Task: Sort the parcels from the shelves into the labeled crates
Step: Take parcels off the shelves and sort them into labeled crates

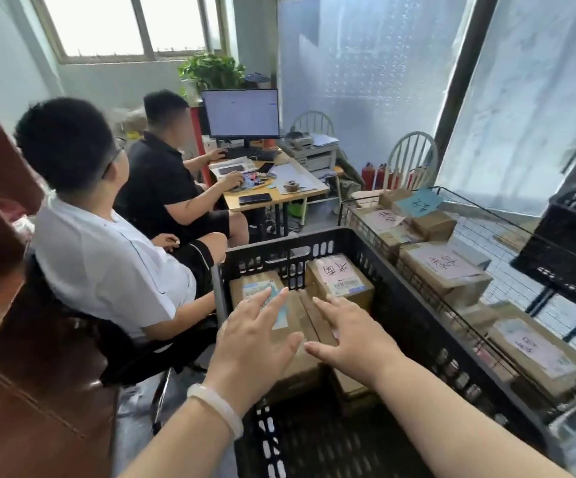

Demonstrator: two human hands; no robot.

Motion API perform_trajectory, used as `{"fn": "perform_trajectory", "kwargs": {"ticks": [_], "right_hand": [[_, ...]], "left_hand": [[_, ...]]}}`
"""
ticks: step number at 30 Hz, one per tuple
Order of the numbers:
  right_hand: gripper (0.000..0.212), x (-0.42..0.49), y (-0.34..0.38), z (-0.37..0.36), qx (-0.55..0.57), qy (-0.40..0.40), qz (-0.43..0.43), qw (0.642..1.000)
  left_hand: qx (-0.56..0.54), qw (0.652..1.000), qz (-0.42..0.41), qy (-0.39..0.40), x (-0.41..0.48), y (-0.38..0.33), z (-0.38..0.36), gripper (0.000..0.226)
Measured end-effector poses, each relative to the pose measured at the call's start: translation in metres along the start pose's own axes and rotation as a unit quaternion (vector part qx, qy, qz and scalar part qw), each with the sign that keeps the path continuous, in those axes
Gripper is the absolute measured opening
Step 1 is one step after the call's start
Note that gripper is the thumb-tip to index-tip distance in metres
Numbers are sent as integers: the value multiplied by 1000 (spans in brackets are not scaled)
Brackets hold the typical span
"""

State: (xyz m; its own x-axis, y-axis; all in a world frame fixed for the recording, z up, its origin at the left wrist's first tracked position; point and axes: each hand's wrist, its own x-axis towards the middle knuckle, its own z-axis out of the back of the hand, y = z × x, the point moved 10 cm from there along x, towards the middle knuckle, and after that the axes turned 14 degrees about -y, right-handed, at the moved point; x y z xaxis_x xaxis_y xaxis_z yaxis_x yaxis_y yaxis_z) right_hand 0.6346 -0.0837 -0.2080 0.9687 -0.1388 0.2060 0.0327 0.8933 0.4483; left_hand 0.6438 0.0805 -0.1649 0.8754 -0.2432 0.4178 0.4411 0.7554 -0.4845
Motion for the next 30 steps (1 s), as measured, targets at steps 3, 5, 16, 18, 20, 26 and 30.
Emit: {"fn": "perform_trajectory", "kwargs": {"ticks": [3,5,16,18,20,26,30], "right_hand": [[86,-40,-15,65,-56,-75,19,995],[86,-76,-37,104,-101,-110,3,989],[90,-325,-151,256,-238,-210,-203,926],[95,-383,-166,279,-259,-212,-243,910],[98,-443,-175,305,-275,-227,-277,892],[92,-626,-180,367,-316,-257,-357,841],[91,-727,-180,398,-325,-280,-401,809]], "left_hand": [[49,995,-86,23,8,-45,-25,73],[65,988,-141,29,4,-84,-38,74],[-29,934,-349,73,-121,-332,-76,74],[-60,921,-375,86,-161,-379,-76,74],[-87,904,-409,89,-207,-426,-73,74],[-143,853,-494,91,-360,-551,-60,74],[-199,826,-512,127,-448,-611,-53,72]]}}
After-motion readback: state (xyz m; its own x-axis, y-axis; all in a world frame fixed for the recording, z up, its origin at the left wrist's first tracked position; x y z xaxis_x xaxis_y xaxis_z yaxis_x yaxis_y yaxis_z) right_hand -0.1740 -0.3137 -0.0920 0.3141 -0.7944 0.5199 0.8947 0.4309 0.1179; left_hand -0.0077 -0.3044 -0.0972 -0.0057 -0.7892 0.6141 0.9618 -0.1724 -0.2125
